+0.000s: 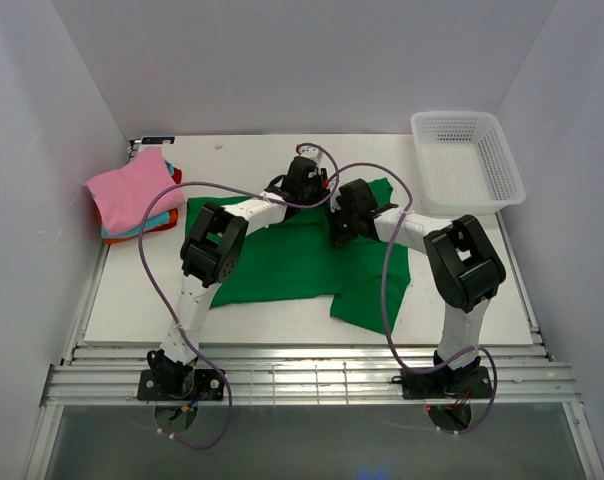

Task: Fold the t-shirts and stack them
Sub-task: Fold the tshirt

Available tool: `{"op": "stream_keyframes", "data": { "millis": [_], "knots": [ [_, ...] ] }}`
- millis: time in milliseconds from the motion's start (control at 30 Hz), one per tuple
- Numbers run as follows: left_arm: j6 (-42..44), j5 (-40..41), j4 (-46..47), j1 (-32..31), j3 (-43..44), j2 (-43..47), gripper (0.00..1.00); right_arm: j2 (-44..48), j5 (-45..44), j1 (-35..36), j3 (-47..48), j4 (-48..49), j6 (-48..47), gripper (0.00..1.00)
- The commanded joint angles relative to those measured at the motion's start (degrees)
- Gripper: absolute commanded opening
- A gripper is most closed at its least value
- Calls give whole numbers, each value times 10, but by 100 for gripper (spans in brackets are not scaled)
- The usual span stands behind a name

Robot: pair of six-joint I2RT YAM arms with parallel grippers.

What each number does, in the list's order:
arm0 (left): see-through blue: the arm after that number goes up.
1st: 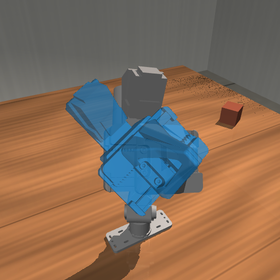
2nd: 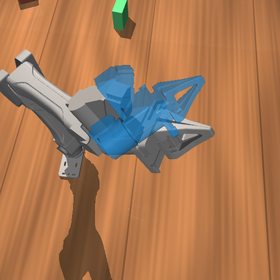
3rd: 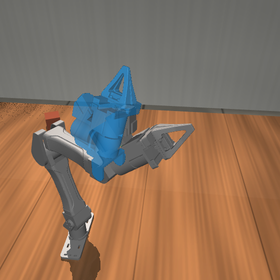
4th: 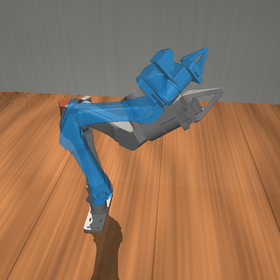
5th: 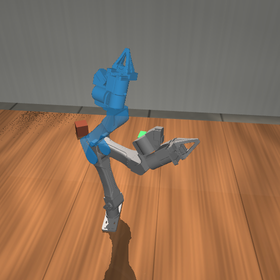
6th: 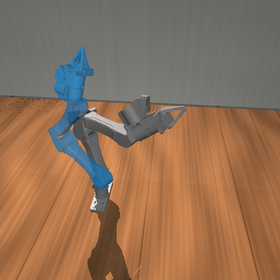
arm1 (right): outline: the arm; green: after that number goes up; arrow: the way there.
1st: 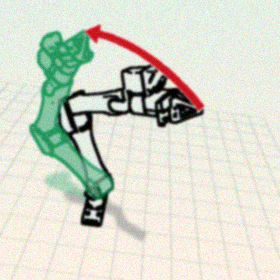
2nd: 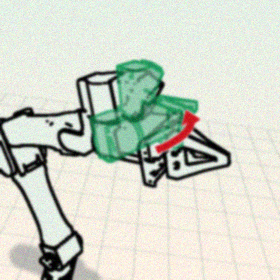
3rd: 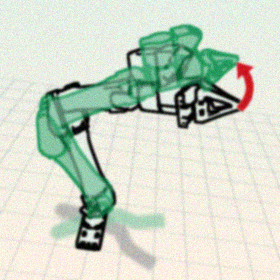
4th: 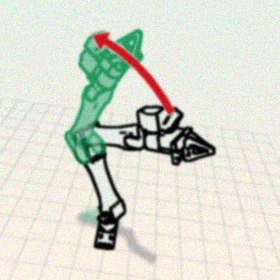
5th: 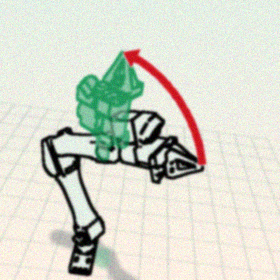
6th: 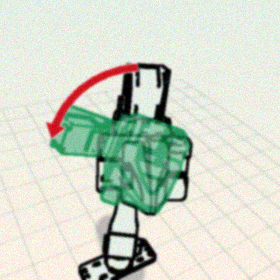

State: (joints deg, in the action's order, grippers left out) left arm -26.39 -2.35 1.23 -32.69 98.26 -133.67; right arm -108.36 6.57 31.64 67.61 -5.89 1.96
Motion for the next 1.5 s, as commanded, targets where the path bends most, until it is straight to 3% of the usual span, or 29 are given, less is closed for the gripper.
{"op": "stream_keyframes", "data": {
  "millis": [0, 267, 833, 867, 900, 1000, 1233, 1300, 1367, 1467],
  "knots": [
    [-3, -8, -4, 6, 13, 6, 43, 38, 8, 7, 10, -9, -7, 8],
    [-7, -8, -7, 9, 14, -1, 43, 69, 28, 10, 16, -32, -8, 8],
    [-4, -7, -10, 10, 18, -3, 43, 45, 84, 21, 28, -49, -5, 9],
    [-4, -7, -10, 10, 18, -2, 43, 39, 76, 21, 36, -54, -5, 13],
    [-4, -7, -9, 10, 18, -2, 43, 37, 66, 21, 38, -61, -5, 27],
    [-3, -6, -10, 10, 17, -2, 43, 37, 23, 21, 41, -62, -7, 36],
    [13, 26, -3, 10, 9, 18, 43, 91, -88, 20, 39, -33, -3, 38],
    [24, 69, 4, 10, 6, 33, 43, 96, -131, 14, 45, -25, 0, 39],
    [34, 105, 23, 10, -3, 67, 43, 89, -150, 1, 67, -30, 8, 36],
    [53, 160, 32, 10, -15, 118, 43, 60, -144, -25, 104, -38, 10, 24]
  ]
}}
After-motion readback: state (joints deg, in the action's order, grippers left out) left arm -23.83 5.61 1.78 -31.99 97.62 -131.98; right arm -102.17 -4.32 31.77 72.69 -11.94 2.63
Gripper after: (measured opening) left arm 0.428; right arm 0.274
